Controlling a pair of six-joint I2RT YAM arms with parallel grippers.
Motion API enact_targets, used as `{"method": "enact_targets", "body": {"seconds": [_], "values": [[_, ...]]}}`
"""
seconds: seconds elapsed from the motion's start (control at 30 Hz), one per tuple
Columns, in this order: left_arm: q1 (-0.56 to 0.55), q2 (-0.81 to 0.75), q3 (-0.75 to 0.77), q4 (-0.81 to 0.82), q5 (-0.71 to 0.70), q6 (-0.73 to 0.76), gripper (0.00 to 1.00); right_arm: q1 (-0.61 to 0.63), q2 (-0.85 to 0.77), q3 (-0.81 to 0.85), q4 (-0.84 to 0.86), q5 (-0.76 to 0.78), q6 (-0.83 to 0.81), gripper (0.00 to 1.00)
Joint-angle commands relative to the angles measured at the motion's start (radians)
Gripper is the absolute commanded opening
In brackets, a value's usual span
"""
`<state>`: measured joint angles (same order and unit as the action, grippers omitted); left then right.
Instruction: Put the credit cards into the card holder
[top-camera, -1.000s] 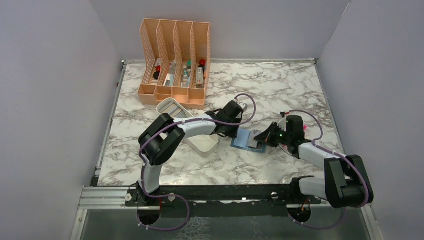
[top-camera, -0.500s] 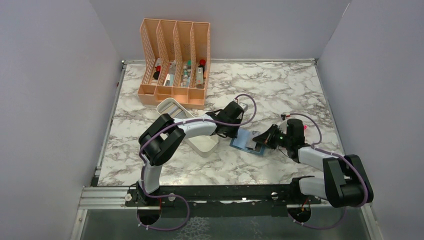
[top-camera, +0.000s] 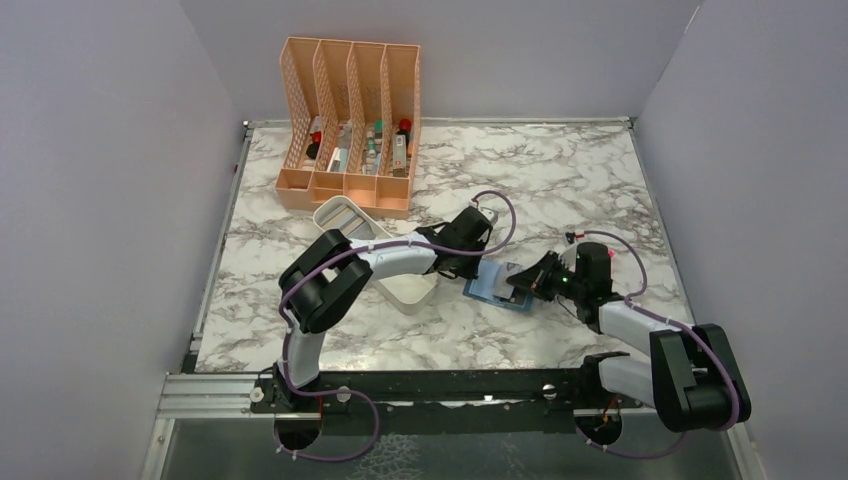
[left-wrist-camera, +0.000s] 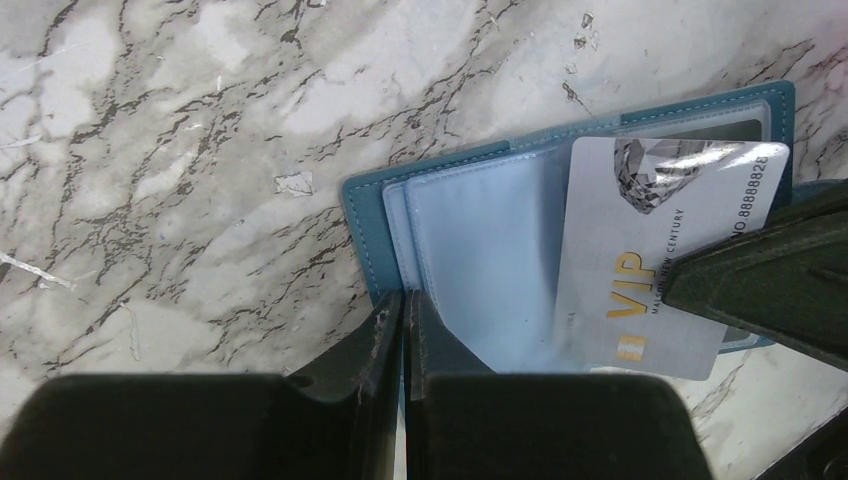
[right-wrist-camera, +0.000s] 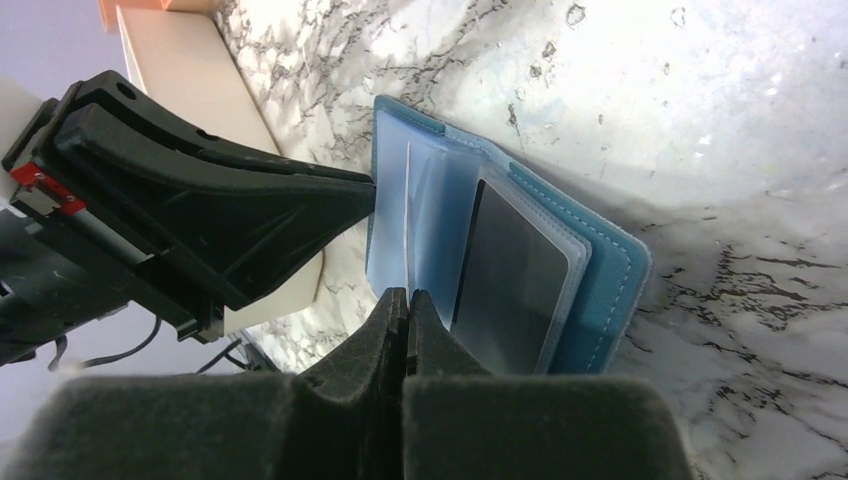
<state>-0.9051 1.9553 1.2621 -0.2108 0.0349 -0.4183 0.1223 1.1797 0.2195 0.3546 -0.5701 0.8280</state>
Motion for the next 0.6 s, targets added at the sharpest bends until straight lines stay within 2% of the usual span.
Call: {"method": "enact_targets", "body": {"seconds": [0.0,0.17,0.57], "values": [[-0.026,0.03,-0.029,-0.077,-0.019,-0.021,0.09,-0.006,-0.009,0.014,-0.068,0.004,-0.026,0.03],[-0.032,0.032,-0.032,-0.077,-0.026,-0.028,0.09,-0.006,-0.022,0.016,-0.145,0.031,-0.048,0.05],[-0.049,0.027,-0.032,-0.078,-0.032,-0.038,0.09,-0.006,0.022,0.014,-0.072,-0.002,-0.03,0.08]]}}
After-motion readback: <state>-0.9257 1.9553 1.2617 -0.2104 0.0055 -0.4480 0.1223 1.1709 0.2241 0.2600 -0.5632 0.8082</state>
